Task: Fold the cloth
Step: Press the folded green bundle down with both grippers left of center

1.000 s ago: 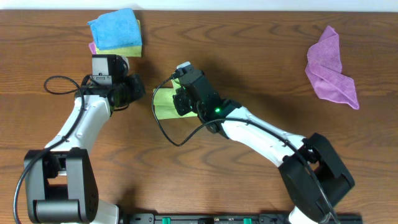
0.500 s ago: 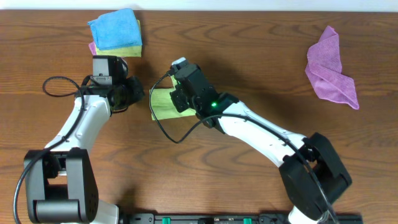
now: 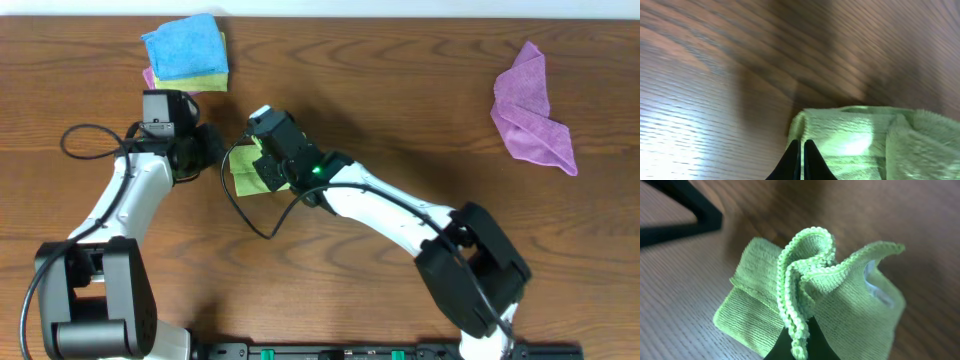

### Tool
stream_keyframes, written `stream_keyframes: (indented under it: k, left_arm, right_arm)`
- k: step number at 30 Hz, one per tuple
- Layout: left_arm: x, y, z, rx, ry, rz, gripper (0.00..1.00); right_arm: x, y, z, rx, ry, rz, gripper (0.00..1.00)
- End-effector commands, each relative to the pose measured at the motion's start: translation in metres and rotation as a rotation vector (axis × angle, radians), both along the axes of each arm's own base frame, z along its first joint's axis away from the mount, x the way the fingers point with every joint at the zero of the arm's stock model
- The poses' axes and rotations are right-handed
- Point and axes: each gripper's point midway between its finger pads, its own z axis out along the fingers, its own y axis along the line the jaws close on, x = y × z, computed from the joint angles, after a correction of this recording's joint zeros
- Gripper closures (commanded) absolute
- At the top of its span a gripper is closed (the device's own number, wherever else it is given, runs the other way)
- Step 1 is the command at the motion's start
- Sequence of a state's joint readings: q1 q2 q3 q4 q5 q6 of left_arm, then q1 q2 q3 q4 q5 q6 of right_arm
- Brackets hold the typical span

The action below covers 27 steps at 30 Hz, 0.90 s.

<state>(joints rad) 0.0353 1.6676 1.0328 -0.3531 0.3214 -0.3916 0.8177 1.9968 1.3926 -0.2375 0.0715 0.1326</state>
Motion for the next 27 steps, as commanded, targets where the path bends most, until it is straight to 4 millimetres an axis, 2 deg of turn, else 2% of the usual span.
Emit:
stream_keyframes:
  k: [1, 7, 17, 24, 26, 27]
  left_arm:
    - [0.003, 0.013, 0.008, 0.023, -0.015, 0.02, 0.95]
    - [-0.002, 0.02, 0.004, 0.053, 0.008, 0.026, 0.94]
    - [-0.002, 0.02, 0.004, 0.055, 0.008, 0.025, 0.94]
    - [-0.006, 0.033, 0.002, 0.073, 0.027, 0.052, 0.94]
    - [-0.006, 0.036, 0.002, 0.072, 0.029, 0.06, 0.94]
    - [-0.007, 0.037, 0.001, 0.072, 0.031, 0.063, 0.94]
  right_arm:
    - [-0.004, 0.015, 0.003, 0.004, -0.026, 0.035, 0.99]
    - [-0.004, 0.026, 0.01, 0.036, -0.055, 0.05, 0.99]
    - [-0.012, 0.036, -0.015, 0.02, -0.026, 0.078, 0.99]
    - [-0.012, 0.044, -0.024, 0.031, -0.033, 0.087, 0.98]
    - [-0.013, 0.046, -0.028, 0.032, -0.025, 0.094, 0.96]
    - [-0.014, 0.046, -0.03, 0.033, -0.021, 0.097, 0.9]
